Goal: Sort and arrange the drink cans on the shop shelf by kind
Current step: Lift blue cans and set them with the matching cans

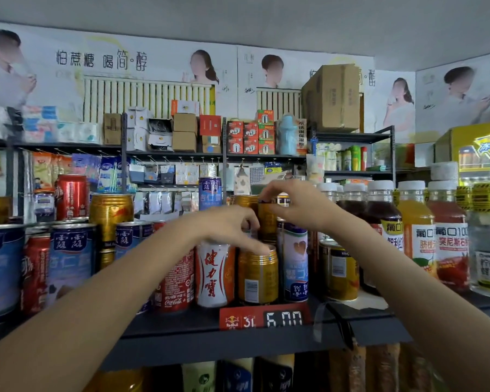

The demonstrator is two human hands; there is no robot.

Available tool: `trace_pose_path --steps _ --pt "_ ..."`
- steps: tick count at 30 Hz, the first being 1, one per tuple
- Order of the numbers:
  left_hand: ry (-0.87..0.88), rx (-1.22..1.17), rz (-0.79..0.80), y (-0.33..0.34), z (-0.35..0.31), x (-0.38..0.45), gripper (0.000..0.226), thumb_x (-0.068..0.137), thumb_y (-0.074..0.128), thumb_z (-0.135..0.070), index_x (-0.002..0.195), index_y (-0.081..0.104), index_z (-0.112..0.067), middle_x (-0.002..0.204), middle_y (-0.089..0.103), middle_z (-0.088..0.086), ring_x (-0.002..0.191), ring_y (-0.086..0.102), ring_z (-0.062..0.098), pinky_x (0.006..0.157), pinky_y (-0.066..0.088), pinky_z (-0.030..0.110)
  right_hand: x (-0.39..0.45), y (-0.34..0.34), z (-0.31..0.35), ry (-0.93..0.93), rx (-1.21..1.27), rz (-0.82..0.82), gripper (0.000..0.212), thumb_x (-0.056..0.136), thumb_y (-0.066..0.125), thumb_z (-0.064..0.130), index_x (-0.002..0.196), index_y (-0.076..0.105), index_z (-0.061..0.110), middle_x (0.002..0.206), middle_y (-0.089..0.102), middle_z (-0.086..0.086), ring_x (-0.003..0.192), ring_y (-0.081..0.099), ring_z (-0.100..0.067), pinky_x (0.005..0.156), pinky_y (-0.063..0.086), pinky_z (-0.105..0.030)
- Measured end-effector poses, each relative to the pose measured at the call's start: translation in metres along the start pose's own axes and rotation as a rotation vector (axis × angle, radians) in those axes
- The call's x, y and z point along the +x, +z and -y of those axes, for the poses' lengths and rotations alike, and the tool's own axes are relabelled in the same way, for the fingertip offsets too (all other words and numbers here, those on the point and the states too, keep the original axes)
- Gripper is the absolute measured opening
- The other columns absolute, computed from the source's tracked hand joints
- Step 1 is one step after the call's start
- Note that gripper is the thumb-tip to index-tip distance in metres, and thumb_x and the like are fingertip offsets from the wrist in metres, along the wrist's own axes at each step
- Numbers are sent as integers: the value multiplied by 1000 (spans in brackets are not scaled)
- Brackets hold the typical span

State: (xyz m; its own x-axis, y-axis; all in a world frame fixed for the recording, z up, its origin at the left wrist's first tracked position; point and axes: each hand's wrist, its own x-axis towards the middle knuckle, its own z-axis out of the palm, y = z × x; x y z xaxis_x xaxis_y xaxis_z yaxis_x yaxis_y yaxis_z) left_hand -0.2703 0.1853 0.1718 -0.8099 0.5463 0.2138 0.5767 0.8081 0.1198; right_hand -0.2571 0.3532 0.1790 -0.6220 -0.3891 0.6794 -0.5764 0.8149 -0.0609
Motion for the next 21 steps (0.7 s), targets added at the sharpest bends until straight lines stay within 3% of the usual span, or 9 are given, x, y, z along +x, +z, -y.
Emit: trace_pose_path --steps 4,7,9,12,15,18,21 --pt "-33 -170 -253 -19 28 -11 35 82 65 -37 109 60 -14 113 62 -1 103 58 13 92 47 30 42 19 15 -68 -261 253 28 92 52 21 117 58 11 116 62 -5 108 56 -21 92 42 -29" --pt "-70 -152 -335 -16 43 -15 20 85 63 -26 101 63 -14 107 64 0 99 60 15 93 48 35 67 40 21 20 -592 540 45 94 44 47 129 49 18 125 56 -3 119 49 -24 107 25 -47" --pt "-69 -156 -372 -14 49 -17 14 87 61 -21 99 63 -15 104 64 -1 98 59 13 93 48 34 76 50 23 66 -690 647 54 91 44 53 134 43 21 133 50 -2 125 45 -25 108 22 -54" --pt "-41 -161 -415 -11 57 -18 13 87 60 -17 99 63 -15 100 63 -3 92 58 9 87 47 24 77 50 21 43 -609 648 58 88 56 46 138 38 21 140 43 -2 127 41 -24 104 29 -45" --pt "-50 -252 -461 -10 62 -18 9 87 59 -16 93 62 -22 100 63 -3 95 58 10 90 47 26 78 41 22 29 -378 626 55 83 66 35 131 42 22 136 44 -2 119 43 -23 92 32 -32" --pt "-69 -381 -516 -10 60 -16 7 89 58 -17 94 61 -20 102 62 -3 99 57 12 89 44 26 77 17 27 45 -193 591 53 80 71 20 125 44 19 102 51 4 94 44 -16 81 33 -28" --pt "-101 -523 -580 -11 50 -12 22 92 53 -26 112 57 -17 116 55 -2 105 50 11 88 38 26 75 -29 34 48 -79 401 50 80 69 12 123 43 14 85 39 17 90 43 -13 82 37 -28"
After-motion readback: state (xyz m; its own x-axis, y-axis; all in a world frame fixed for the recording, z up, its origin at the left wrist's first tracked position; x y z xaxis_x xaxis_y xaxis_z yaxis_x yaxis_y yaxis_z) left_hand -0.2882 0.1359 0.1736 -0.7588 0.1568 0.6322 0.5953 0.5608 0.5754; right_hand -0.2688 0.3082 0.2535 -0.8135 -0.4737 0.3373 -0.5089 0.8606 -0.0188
